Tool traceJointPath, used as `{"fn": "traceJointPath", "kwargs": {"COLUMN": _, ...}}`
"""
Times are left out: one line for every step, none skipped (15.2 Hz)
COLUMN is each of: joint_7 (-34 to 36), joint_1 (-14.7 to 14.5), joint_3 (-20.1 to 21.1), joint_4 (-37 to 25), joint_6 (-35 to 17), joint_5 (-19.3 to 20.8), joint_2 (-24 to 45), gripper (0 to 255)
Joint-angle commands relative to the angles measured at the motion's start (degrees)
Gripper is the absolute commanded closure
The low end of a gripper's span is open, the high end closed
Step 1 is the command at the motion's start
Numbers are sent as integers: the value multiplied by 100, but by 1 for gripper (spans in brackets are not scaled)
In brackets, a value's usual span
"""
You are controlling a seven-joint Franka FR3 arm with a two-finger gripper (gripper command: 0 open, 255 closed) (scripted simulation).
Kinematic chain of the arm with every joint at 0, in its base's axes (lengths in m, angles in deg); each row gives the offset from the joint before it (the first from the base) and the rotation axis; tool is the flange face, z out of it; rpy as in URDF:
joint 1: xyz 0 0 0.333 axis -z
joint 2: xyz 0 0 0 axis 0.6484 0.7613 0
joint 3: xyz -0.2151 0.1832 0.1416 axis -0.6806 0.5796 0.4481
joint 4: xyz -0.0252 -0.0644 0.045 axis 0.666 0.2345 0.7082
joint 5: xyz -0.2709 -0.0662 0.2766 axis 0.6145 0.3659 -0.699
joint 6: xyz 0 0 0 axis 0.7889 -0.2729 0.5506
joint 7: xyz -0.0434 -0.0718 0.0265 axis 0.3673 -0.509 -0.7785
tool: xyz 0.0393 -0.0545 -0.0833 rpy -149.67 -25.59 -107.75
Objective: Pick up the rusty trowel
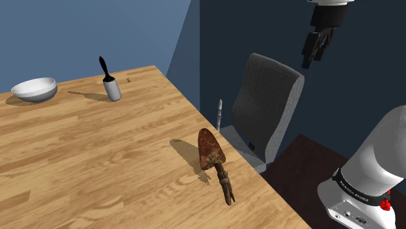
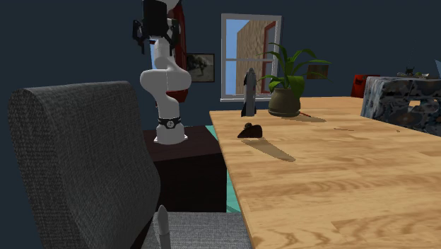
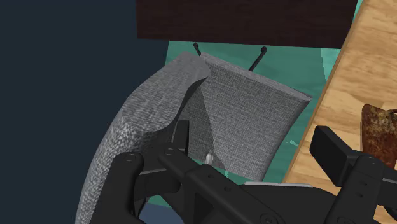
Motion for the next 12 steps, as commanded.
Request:
{"fn": "traceJointPath", "kwargs": {"joint_7": 0, "joint_1": 0, "joint_3": 0, "joint_4": 0, "joint_6": 0, "joint_5": 0, "joint_2": 0, "gripper": 0}}
{"fn": "traceJointPath", "kwargs": {"joint_7": 175, "joint_1": -18, "joint_3": 111, "joint_4": 133, "joint_6": -79, "joint_5": -95, "joint_2": -38, "gripper": 0}}
{"fn": "traceJointPath", "kwargs": {"joint_7": 350, "joint_1": -38, "joint_3": 225, "joint_4": 259, "joint_6": -162, "joint_5": -193, "joint_2": -68, "gripper": 0}}
{"fn": "traceJointPath", "kwargs": {"joint_7": 524, "joint_1": -60, "joint_3": 340, "joint_4": 378, "joint_6": -247, "joint_5": -294, "joint_2": -90, "gripper": 0}}
{"fn": "traceJointPath", "kwargs": {"joint_7": 698, "joint_1": -85, "joint_3": 456, "joint_4": 491, "joint_6": -337, "joint_5": -396, "joint_2": -102, "gripper": 0}}
{"fn": "traceJointPath", "kwargs": {"joint_7": 871, "joint_1": -111, "joint_3": 574, "joint_4": 596, "joint_6": -430, "joint_5": -500, "joint_2": -106, "gripper": 0}}
{"fn": "traceJointPath", "kwargs": {"joint_7": 1043, "joint_1": -139, "joint_3": 695, "joint_4": 694, "joint_6": -527, "joint_5": -607, "joint_2": -100, "gripper": 0}}
{"fn": "traceJointPath", "kwargs": {"joint_7": 1214, "joint_1": -168, "joint_3": 817, "joint_4": 785, "joint_6": -628, "joint_5": -714, "joint_2": -85, "gripper": 0}}
{"fn": "traceJointPath", "kwargs": {"joint_7": 1386, "joint_1": -200, "joint_3": 939, "joint_4": 868, "joint_6": -733, "joint_5": -821, "joint_2": -59, "gripper": 0}}
{"fn": "traceJointPath", "kwargs": {"joint_7": 1557, "joint_1": -232, "joint_3": 1063, "joint_4": 944, "joint_6": -843, "joint_5": -929, "joint_2": -23, "gripper": 0}}
{"fn": "traceJointPath", "kwargs": {"joint_7": 1728, "joint_1": -266, "joint_3": 1188, "joint_4": 1012, "joint_6": -956, "joint_5": -1036, "joint_2": 23, "gripper": 0}}
{"fn": "traceJointPath", "kwargs": {"joint_7": 1898, "joint_1": -300, "joint_3": 1315, "joint_4": 1071, "joint_6": -1074, "joint_5": -1142, "joint_2": 80, "gripper": 0}}
